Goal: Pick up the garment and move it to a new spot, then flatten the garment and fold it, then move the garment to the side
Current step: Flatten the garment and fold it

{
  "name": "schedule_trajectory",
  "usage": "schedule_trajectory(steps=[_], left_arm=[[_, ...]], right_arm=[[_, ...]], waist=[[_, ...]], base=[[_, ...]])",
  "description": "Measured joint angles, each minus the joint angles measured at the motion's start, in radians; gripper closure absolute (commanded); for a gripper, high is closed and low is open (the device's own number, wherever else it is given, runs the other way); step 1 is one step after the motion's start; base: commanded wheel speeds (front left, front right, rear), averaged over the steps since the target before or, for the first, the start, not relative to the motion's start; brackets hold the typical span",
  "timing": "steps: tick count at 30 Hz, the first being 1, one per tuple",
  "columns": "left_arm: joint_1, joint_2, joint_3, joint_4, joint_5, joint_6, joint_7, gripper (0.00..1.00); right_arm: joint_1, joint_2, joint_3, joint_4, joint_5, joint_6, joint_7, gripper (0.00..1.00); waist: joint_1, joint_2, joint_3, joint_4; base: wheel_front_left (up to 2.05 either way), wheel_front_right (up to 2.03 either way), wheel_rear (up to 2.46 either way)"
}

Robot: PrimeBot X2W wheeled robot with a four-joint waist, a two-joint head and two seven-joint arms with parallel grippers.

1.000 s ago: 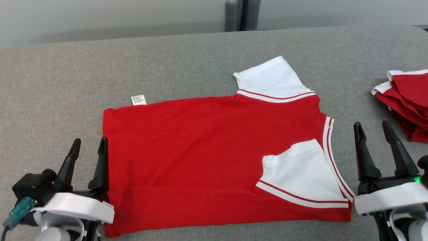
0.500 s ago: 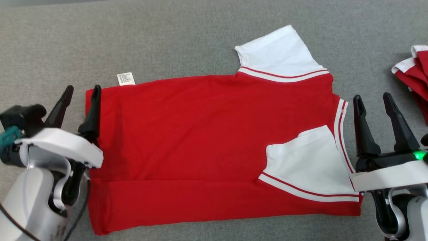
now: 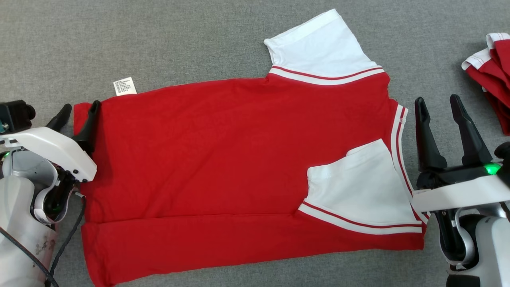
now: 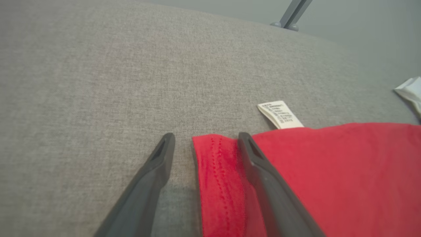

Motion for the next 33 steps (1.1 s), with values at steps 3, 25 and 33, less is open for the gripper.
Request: schedule_trajectory(steps=[3, 25, 33], left_arm=[[-0.008, 0.0, -0.001, 0.015, -0.012, -0.015, 0.006, 0.22], [-0.127, -0.057, -0.074, 0.008, 0.033, -0.048, -0.045, 1.0], [-0.196, -0.092, -0.11, -0.003, 0.055, -0.065, -0.075, 1.0]], right_arm=[[-0.017, 0.0, -0.003, 0.014, 0.0, 0.0, -0.004, 0.0], [-0.537, -0.147, 0.066, 0.431, 0.099, 0.0, 0.018, 0.0], [-0.736, -0.202, 0.207, 0.676, 0.123, 0.0, 0.118, 0.0]], waist=[[0.0, 0.0, 0.001, -0.002], [0.0, 0.0, 0.081, 0.087], [0.0, 0.0, 0.152, 0.154]], base=[[0.0, 0.0, 0.0], [0.0, 0.0, 0.0], [0.0, 0.0, 0.0]])
